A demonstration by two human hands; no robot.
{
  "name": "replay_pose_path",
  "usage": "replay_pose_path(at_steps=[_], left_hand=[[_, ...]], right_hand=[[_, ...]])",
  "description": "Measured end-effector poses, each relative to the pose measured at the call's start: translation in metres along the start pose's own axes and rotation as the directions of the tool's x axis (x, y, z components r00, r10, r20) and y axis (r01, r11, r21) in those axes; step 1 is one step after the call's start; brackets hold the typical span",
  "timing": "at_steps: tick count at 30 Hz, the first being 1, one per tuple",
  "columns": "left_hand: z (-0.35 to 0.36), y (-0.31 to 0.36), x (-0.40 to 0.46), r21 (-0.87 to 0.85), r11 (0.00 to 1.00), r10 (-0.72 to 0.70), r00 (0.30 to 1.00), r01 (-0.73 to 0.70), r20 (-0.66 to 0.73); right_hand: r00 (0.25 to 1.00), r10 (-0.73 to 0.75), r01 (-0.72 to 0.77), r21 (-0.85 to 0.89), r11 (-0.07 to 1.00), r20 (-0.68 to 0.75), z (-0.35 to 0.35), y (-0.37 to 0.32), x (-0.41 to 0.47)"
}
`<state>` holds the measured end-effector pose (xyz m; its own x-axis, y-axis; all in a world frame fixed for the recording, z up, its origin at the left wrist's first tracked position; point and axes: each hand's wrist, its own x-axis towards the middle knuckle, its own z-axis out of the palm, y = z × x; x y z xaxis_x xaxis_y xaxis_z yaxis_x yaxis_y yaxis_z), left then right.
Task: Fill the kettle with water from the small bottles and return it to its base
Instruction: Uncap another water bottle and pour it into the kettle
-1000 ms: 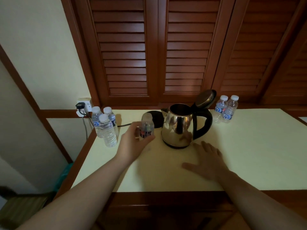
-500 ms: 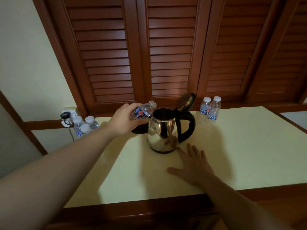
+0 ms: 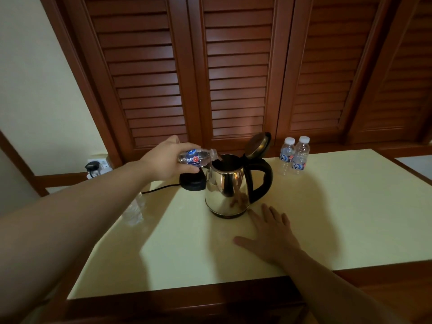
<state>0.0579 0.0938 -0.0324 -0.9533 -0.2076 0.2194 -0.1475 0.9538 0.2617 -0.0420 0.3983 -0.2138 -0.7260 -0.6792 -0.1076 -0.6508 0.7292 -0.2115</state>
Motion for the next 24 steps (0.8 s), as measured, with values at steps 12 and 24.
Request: replay_pose_path(at_steps=[12,24], left_hand=[[-0.017,0.005,0.004,0.091,0.996,0.016,0.999,-0.020,0.043],[-0.028,0.010,0.008,0.157,0.985,0.056,0.994,-0.070,0.093]], right_hand=[[1.000,-0.015,0.015,0.033,0.999,-0.020,0.001,0.003,-0.001],[1.000,-0.022,0.022,0.031,0.999,-0.013,0.002,0.005,0.001]])
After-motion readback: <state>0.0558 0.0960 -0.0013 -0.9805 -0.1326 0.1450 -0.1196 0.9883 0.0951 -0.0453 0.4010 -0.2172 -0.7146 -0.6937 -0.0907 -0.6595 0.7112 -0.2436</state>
